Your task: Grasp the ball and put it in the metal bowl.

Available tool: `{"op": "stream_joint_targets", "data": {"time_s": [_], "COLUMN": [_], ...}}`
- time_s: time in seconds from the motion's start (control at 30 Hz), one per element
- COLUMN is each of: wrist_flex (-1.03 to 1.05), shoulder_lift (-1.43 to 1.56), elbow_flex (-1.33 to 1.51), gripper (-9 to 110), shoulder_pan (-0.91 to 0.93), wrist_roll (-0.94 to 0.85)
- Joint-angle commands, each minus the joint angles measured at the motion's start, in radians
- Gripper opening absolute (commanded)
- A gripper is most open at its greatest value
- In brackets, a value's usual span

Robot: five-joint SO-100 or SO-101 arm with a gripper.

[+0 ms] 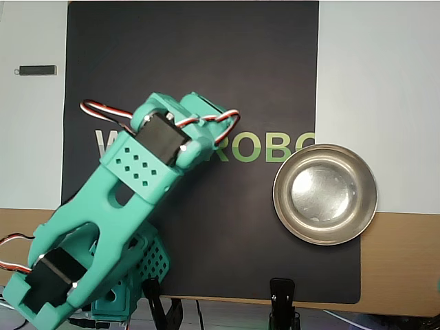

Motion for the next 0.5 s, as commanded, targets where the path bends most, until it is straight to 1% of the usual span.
{"op": "stream_joint_targets", "data": {"time_s": [0.0, 0.47], "wrist_flex": [-0.002, -0.008], "shoulder_lift": [0.003, 0.002], "elbow_flex": [-0.046, -0.072], "gripper": [33, 33], "shoulder_pan": [0.026, 0.19], "wrist_roll": [0.003, 0.003]}}
